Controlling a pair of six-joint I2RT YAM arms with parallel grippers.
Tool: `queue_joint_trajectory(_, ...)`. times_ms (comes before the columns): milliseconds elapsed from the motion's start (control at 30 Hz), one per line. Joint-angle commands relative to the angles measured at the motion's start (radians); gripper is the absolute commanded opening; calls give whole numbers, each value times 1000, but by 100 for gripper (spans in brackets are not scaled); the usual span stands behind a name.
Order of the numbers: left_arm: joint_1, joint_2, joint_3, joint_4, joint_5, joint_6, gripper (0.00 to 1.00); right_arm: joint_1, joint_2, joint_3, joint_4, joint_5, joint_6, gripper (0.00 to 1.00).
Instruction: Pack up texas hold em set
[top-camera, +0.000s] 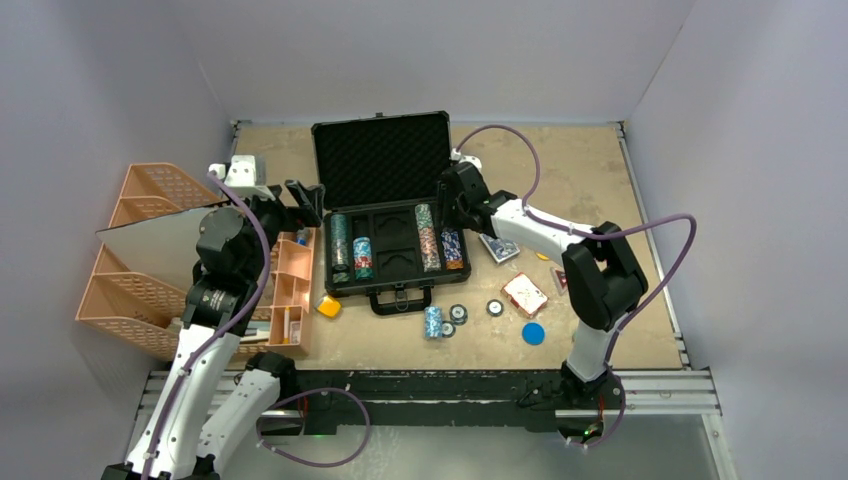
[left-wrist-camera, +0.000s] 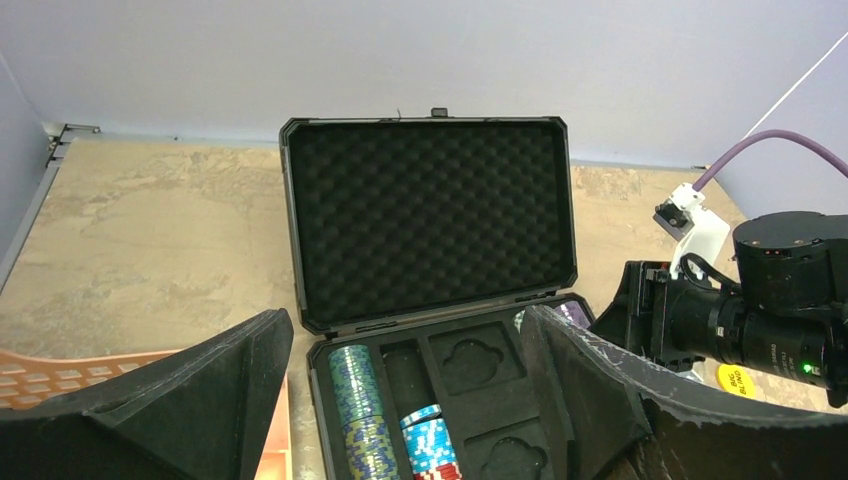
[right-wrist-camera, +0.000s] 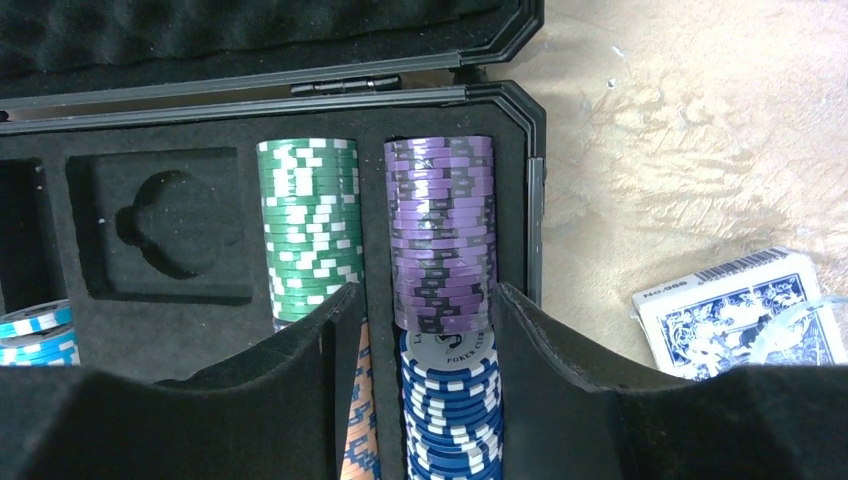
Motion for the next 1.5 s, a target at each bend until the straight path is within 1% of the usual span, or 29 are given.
queue_joint_trajectory(0,11,-1,3,31,-14,24,89,-5,-23,5,44,-2,-31,48)
queue_joint_trajectory(33,12,0,3,30,-16,24,89,-6,-22,8,41,-2,-31,44)
queue_joint_trajectory(233,12,-4,2,28,-28,27,89,-16,14,26,-8,-1,-6,35)
queue_joint_trajectory(400,12,0,3,28,-29,30,89,-25,45,41,-2,-28,-20,23)
queue_joint_trajectory(533,13,-2,3,28,-36,31,89,-26,62,66,6,-34,-43,22)
queue_joint_trajectory(633,14,-6,3,28,-36,33,89,-26,8,32,49,-50,-42,23)
queue_joint_trajectory(700,14,-6,3,29,-34,33,89,-26,-58,5,56,-67,-34,25)
queue_joint_trajectory(800,15,-4,5,33,-25,33,89,-26,-197,-53,57,-79,-22,33)
queue_joint_trajectory(900,15,-4,7,35,-15,34,89,-26,-315,-118,37,-57,-28,45)
queue_joint_trajectory(1067,17,-9,9,34,-6,34,89,-16,-471,-271,-46,-136,24,64)
queue_joint_trajectory(1133,17,-11,9,32,-10,34,89,17,-525,-340,-54,-144,57,69)
queue_joint_trajectory(1233,17,-9,9,33,-6,34,89,115,-578,-412,-63,-102,120,74)
queue_joint_trajectory(1300,17,-7,11,32,-5,34,89,176,-582,-441,-72,-68,176,76)
queue_joint_trajectory(1367,17,-7,10,33,-6,36,89,227,-563,-468,-60,-73,228,76)
queue_joint_trajectory(1467,17,-8,9,33,-6,37,89,304,-511,-474,-62,-36,288,76)
